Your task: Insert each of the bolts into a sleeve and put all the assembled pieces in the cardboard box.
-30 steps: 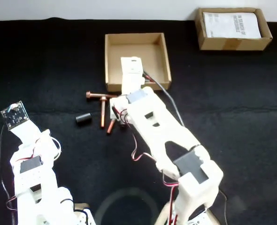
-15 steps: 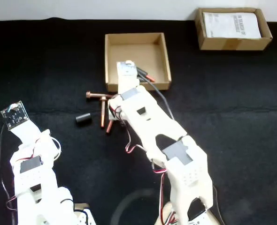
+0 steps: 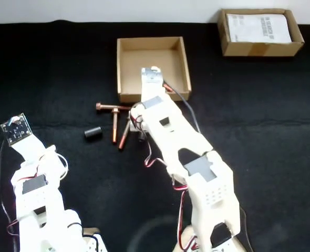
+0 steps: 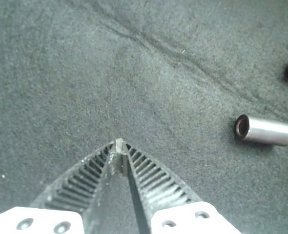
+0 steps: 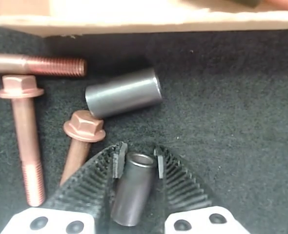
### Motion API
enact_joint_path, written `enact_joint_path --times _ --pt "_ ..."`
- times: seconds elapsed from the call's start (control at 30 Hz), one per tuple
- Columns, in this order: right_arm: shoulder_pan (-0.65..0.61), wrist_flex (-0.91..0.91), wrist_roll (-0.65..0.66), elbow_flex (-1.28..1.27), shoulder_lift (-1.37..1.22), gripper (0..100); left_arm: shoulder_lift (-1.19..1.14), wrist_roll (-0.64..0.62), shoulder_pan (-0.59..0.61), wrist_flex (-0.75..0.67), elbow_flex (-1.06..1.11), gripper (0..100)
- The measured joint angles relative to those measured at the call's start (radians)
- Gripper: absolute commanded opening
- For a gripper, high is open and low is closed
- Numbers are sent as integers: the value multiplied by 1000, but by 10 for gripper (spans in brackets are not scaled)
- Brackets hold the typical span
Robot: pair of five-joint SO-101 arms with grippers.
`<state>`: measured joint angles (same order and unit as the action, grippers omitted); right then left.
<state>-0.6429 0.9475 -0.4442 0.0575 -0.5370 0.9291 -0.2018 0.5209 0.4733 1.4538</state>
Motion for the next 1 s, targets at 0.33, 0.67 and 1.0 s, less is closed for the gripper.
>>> enact_joint_path --times 0.33,0.67,1.0 --pt "3 212 0 140 68 8 0 0 0 0 0 25" --pt "64 436 81 195 384 7 -2 5 -91 407 -241 27" --pt "175 654 87 189 603 7 -3 66 -413 809 -654 27"
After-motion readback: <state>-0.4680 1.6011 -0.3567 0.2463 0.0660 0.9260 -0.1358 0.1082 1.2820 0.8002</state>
